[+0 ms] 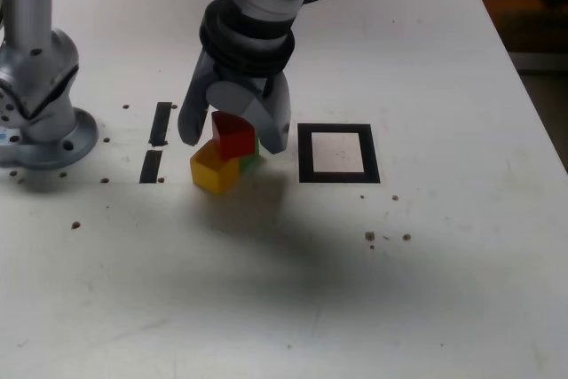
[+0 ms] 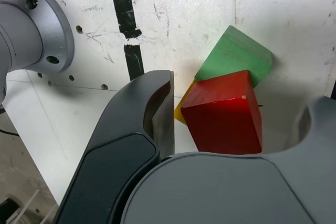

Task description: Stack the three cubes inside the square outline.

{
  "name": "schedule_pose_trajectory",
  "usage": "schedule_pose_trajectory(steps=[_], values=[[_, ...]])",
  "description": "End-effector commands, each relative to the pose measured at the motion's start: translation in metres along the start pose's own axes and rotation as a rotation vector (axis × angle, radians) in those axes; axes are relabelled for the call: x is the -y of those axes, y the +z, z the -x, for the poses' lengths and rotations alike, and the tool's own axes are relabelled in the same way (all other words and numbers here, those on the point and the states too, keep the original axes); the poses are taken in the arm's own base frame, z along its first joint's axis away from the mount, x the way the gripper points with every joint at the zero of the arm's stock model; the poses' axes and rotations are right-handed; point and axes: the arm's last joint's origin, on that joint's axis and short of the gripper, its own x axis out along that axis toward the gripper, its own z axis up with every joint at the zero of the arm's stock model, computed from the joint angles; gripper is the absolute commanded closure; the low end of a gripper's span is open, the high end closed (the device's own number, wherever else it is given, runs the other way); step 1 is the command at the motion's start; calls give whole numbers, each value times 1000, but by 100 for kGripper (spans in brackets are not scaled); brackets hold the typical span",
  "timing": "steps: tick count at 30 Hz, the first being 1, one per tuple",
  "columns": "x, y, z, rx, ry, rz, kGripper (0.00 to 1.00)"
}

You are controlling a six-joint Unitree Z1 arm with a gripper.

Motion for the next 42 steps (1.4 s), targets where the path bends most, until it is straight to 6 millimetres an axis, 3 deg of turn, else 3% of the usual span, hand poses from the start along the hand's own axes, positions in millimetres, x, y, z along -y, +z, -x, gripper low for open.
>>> schedule_pose_trajectory(steps=[1, 7, 13, 20, 28, 32, 42], values=[[-1, 1, 0, 5, 7, 5, 28], [-1, 2, -2, 20, 8, 17, 44], [0, 3, -4, 39, 6, 31, 67], [-2, -1, 2, 78, 14, 38, 79], [-4, -1, 42, 155, 75, 42, 82], [-1, 9, 65, 215, 93, 31, 82], [3, 40, 68, 218, 112, 4, 85]])
